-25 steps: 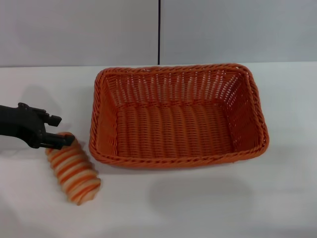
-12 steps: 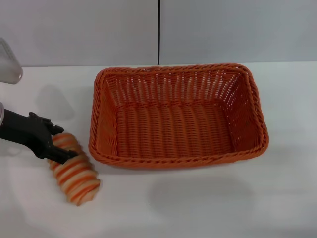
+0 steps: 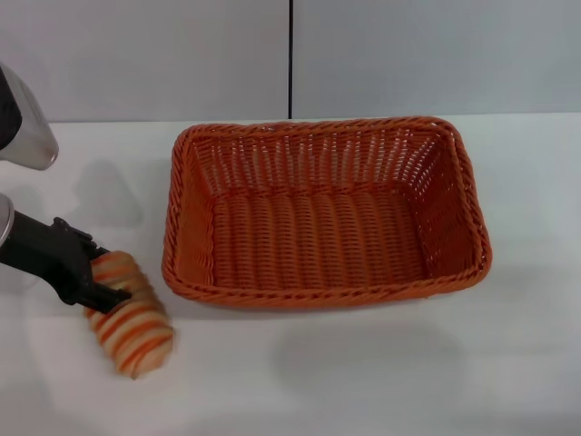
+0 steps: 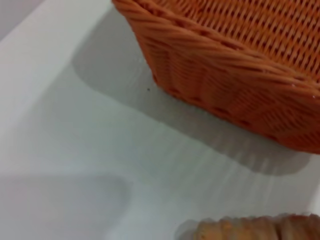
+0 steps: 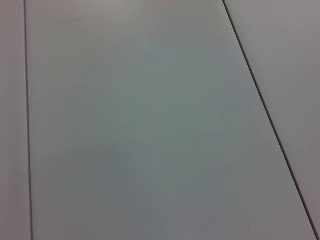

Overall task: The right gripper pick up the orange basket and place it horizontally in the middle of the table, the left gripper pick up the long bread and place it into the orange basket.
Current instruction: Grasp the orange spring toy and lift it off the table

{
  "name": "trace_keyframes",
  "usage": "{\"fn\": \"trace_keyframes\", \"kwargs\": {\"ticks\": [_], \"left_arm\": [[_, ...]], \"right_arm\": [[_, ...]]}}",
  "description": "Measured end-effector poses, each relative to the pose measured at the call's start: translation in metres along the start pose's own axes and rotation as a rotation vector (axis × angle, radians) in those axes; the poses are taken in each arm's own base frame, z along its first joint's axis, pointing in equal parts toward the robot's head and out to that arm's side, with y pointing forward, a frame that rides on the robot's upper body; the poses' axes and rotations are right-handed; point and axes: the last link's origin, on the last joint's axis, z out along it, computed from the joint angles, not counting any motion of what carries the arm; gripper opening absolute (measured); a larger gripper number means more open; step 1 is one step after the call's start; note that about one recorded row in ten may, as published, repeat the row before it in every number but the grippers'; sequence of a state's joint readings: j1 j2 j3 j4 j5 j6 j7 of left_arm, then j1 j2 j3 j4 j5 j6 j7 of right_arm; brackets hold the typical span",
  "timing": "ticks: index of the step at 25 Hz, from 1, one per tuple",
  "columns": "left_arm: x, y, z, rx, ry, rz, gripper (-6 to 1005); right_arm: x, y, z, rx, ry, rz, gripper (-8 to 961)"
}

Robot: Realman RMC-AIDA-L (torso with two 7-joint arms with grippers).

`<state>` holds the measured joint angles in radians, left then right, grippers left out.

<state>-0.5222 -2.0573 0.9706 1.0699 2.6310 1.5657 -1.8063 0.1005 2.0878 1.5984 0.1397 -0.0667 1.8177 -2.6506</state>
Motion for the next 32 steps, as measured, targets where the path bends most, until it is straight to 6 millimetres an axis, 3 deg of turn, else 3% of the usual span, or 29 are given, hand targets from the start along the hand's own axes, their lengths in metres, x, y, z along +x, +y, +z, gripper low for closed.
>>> {"fn": "trace_keyframes", "kwargs": {"ticks": [9, 16, 32], "left_arm": [[-0.006, -0.004, -0.009, 0.03, 0.016, -0.03, 693], [-0.005, -0.008, -0.03, 0.054, 0.103, -0.069, 639], [-0.01, -0.01, -0.04, 0.089, 0.119, -0.075, 477]], "right_arm": [[0.001, 0.0, 0.004, -0.006, 0.001, 0.003, 573], [0.002, 0.0, 0.003, -0.004, 0.007, 0.005, 573], [0.002, 0.0, 0.001, 0.0, 0.01, 0.012, 573]]}}
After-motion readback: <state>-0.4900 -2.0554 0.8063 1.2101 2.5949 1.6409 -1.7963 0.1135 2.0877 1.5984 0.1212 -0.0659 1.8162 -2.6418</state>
